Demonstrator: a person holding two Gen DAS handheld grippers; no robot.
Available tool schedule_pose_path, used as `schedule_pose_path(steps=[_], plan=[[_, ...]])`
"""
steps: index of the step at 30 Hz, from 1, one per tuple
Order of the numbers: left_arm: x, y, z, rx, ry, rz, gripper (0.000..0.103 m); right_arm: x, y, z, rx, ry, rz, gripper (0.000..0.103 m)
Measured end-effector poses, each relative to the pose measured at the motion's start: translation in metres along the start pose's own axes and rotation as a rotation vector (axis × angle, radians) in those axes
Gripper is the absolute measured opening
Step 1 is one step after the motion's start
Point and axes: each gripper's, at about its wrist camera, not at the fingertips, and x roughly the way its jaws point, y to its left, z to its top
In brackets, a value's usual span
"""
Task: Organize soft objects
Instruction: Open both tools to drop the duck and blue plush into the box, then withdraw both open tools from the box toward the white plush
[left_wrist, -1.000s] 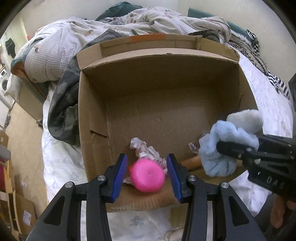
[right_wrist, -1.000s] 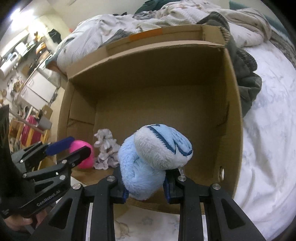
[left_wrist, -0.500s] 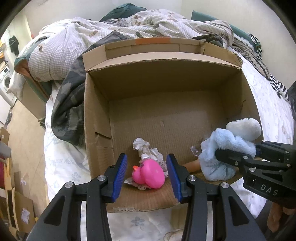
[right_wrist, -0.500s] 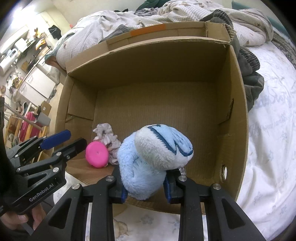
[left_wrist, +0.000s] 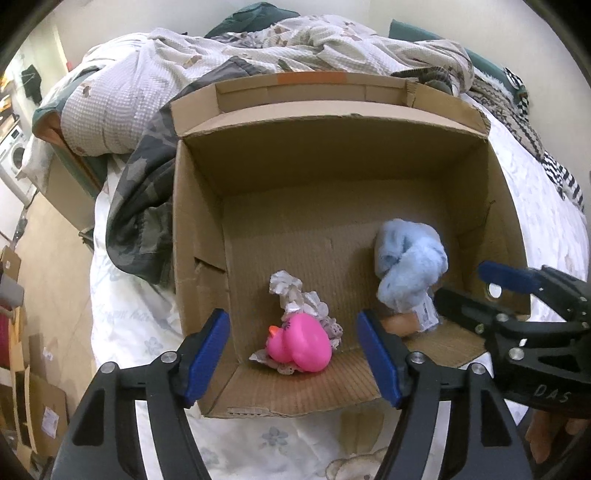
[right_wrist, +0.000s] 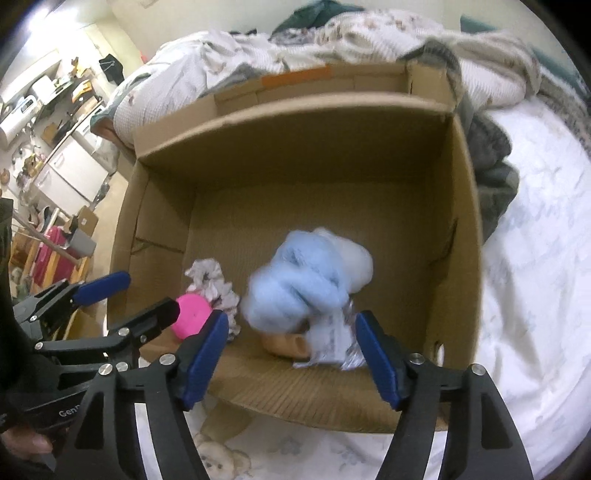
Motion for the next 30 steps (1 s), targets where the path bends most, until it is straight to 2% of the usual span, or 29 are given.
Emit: schedule_pose_path(steps=[5,17,30], plan=[[-0.006,0.006,0.003,-0.035,-0.029,-0.010,0.069,-0.014,-0.001,0.005,-0.013,-0.074,-0.046,0.080],[-0.005,0.008,0.002,-0.036,-0.024,0.007,0.069,-0.012,-0.004,0.007,0.016,-0.055,-0.016,0.080],[-0.036,0.023,-0.008,-0.080,-0.072,0.028,0.069,-0.029,-0.001,0.001,0.047,-0.081,-0.002,0.080]])
